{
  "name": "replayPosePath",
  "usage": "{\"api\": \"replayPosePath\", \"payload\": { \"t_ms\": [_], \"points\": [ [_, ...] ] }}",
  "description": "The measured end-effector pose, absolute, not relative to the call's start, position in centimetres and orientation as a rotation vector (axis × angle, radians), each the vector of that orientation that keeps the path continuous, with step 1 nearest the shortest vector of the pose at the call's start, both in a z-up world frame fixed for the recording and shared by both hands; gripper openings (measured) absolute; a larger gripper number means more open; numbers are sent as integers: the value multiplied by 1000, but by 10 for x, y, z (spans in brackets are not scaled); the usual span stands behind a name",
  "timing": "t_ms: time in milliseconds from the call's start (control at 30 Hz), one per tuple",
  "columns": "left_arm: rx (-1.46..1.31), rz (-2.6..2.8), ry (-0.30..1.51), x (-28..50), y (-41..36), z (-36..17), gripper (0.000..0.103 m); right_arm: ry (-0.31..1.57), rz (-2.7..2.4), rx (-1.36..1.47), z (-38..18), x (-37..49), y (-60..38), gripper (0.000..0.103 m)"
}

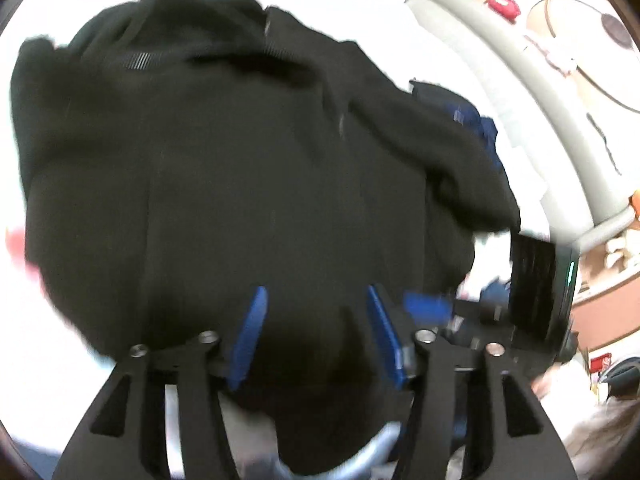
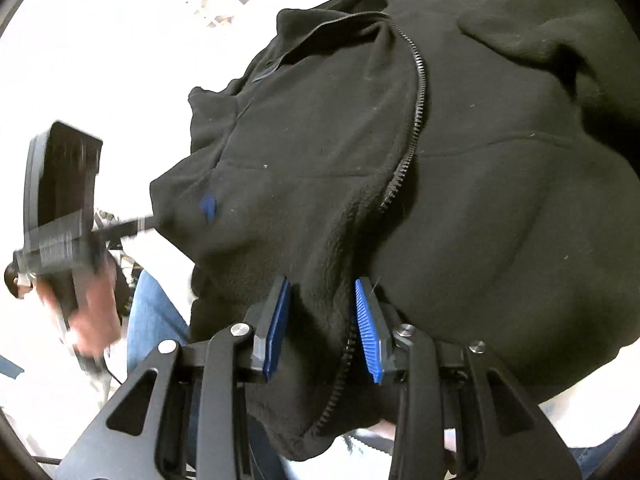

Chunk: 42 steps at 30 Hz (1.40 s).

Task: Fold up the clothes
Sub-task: 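Release both grippers and hover them over the closed jacket front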

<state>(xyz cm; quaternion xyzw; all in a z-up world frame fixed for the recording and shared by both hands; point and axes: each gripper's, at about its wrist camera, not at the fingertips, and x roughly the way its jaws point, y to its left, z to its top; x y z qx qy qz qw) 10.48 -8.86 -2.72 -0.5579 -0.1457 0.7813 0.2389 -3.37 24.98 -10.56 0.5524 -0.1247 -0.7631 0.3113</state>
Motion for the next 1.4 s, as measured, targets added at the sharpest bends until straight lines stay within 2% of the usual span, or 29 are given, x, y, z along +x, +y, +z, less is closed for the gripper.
{"api": "replayPosePath", "payload": {
  "t_ms": [67,233,300,400,467,500,533,600,700,833,933,1000,1167,1267,1400],
  "points": [
    [-1549,2130,-407,123,-91,-30,57,-326,-2006,1479,-113,-34,247,25],
    [-1640,2161,-393,128,-92,-48,57,-232,-1991,1433,-92,-20,239,24],
    [-1665,2158,-409,131,-93,-54,58,-171,-2002,1404,-85,-21,224,26],
    [-1701,2154,-433,134,-94,-62,69,-128,-2062,1421,-80,-16,236,32],
    [-1726,2150,-449,137,-95,-68,68,-154,-2053,1444,-83,-14,244,33],
    [-1738,2149,-457,138,-95,-71,64,-166,-2049,1456,-84,-13,247,33],
    [-1750,2147,-465,139,-96,-74,50,-179,-2044,1467,-86,-12,251,33],
    [-1774,2143,-481,141,-97,-79,33,-185,-2033,1493,-92,-12,248,33],
    [-1787,2138,-497,144,-100,-80,30,-120,-2018,1512,-103,-17,216,33],
    [-1726,2138,-489,146,-112,-54,30,-103,-2086,1467,-79,-25,229,33],
    [-1543,2190,-511,138,-126,-7,31,-109,-2115,1437,-61,-45,239,33],
    [-1412,2240,-573,123,-140,20,34,-63,-2146,1415,-48,-67,238,34],
    [-1425,2294,-612,36,-154,12,35,52,-2127,1359,-24,-154,184,38],
    [-1437,2325,-633,-16,-162,5,35,147,-2059,1399,-39,-212,135,38],
    [-1586,2338,-609,-87,-174,-24,35,271,-1959,1504,-84,-277,75,38]
  ]
}}
